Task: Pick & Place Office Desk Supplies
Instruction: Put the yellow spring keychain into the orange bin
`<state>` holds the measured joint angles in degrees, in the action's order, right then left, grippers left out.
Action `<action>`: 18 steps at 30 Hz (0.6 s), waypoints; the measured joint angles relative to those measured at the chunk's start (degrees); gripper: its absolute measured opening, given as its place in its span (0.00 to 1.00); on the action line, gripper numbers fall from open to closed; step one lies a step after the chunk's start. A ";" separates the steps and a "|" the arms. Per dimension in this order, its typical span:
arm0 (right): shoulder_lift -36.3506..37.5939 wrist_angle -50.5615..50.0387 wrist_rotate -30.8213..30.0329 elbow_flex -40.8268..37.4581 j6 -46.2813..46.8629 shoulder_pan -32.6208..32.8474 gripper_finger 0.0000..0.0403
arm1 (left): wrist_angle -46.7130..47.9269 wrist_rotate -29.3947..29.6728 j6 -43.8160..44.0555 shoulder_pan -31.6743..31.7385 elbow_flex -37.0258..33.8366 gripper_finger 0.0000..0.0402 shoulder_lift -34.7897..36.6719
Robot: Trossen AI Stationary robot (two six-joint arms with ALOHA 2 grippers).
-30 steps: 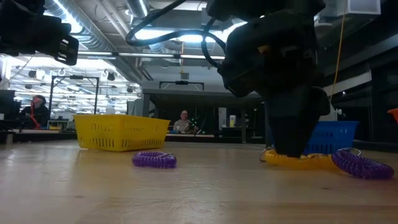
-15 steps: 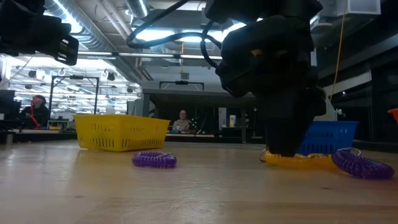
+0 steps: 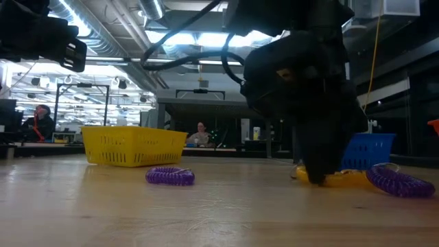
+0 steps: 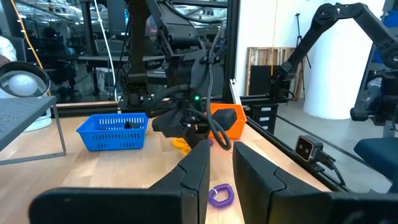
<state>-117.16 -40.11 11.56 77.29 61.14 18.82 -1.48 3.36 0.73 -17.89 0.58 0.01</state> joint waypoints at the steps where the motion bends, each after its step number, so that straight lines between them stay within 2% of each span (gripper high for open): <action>1: 0.00 -0.13 0.22 -0.04 -0.02 -0.18 0.11 | -0.01 0.00 0.00 0.00 -0.01 0.17 0.00; 3: 0.02 0.90 0.73 -0.06 -0.11 -0.43 0.04 | -0.02 0.00 0.00 0.00 -0.01 0.17 0.00; 7: -0.21 6.15 2.65 -0.21 -0.02 -1.21 0.05 | -0.02 0.00 0.00 0.00 -0.01 0.16 0.00; 15: 1.94 27.90 3.38 -0.16 4.13 -3.91 0.01 | 0.04 0.00 0.00 0.00 -0.02 0.16 0.00; 18: 4.71 29.06 4.69 -0.14 3.90 -3.89 0.01 | 0.00 0.00 0.00 0.00 -0.02 0.16 0.00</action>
<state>-112.45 -11.05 16.25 77.15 65.04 14.93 -1.48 3.36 0.73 -17.89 0.56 0.01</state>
